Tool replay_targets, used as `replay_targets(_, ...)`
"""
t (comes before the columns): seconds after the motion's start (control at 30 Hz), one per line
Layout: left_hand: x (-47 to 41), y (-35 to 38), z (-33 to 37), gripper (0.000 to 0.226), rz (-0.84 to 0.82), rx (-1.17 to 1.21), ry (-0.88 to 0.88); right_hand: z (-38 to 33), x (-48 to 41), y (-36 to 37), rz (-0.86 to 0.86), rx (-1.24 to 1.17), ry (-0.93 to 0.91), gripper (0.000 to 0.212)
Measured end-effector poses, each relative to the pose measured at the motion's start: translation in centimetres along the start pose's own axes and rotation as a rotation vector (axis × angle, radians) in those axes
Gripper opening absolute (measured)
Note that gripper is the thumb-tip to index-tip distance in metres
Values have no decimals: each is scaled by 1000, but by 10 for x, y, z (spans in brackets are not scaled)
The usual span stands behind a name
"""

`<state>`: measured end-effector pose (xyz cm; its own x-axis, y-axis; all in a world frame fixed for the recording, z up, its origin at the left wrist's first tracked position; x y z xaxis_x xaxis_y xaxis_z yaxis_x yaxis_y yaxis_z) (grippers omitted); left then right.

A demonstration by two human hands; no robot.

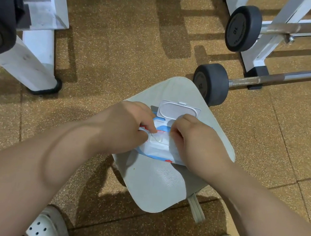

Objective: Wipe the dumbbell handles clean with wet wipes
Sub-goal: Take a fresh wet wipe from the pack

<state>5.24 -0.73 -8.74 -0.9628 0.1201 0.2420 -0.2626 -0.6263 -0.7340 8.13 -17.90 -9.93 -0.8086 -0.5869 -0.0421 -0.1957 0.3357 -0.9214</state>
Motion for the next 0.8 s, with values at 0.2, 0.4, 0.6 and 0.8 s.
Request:
replay_targets(0.2, 1, 0, 2, 28, 16, -11, -30, 12, -2, 0, 13, -201, 130, 18)
replay_targets(0.4, 1, 1, 0, 23, 82, 5, -50, 16, -4, -6, 18, -301, 180, 17)
replay_targets(0.6, 2, 6, -1, 23, 87, -90, -12, -9, 3, -6, 102, -78, -71, 18)
replay_targets(0.8, 2, 6, -1, 24, 91, -138, -14, -13, 1, 6, 21, 118, -109, 24)
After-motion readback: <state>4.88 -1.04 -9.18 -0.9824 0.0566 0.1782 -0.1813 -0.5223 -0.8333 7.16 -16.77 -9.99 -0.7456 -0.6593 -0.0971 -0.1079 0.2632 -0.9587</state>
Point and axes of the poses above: each hand's wrist, its own x-axis away from the middle knuckle, its own y-axis out of the palm, z = x × y, the point moved 5 cm from there along -x, towards the middle knuckle, and after that the axes turned 12 degrees about z, right-handed, at the moved point
